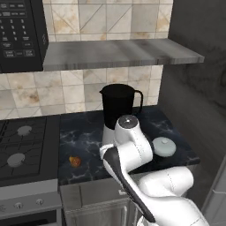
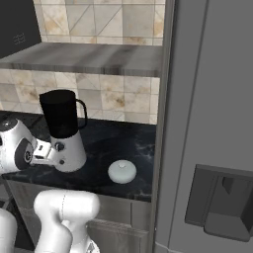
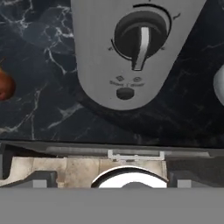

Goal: Open the blender lid, put the pear in the blender, close the lid, and start the blender.

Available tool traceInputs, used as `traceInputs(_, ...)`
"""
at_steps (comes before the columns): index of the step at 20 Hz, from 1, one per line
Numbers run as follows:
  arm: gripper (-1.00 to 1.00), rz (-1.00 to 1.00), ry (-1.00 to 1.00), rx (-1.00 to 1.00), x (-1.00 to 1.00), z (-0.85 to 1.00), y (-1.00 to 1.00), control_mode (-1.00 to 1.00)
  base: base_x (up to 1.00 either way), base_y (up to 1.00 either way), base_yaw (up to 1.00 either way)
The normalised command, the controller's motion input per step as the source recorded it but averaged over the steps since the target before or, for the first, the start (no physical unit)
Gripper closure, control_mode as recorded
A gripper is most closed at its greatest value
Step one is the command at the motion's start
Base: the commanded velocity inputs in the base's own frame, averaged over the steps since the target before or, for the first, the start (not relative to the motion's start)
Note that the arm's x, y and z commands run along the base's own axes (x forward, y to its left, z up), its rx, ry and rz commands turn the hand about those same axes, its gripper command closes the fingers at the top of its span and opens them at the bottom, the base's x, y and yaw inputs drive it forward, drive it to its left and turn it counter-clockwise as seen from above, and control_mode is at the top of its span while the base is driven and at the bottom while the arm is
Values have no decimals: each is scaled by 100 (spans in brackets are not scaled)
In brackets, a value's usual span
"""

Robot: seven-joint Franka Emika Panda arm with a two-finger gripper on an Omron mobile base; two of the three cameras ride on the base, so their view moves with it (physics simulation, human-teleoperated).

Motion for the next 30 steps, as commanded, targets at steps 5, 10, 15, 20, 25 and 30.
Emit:
traceInputs(5, -100, 12, 0, 0, 0, 0, 100, -100, 0, 0, 0)
traceInputs(10, -100, 15, 0, -2, 7, 0, 100, -100, 0, 0, 0)
traceInputs(15, -100, 11, 7, -1, 48, 0, 77, -100, 0, 0, 0)
traceInputs(20, -100, 0, 3, -1, 43, -3, 0, -100, 0, 0, 0)
traceInputs(25, -100, 3, 0, 0, 39, 0, 0, -100, 0, 0, 0)
traceInputs(30, -100, 4, 0, -3, 6, -21, 1, -100, 0, 0, 0)
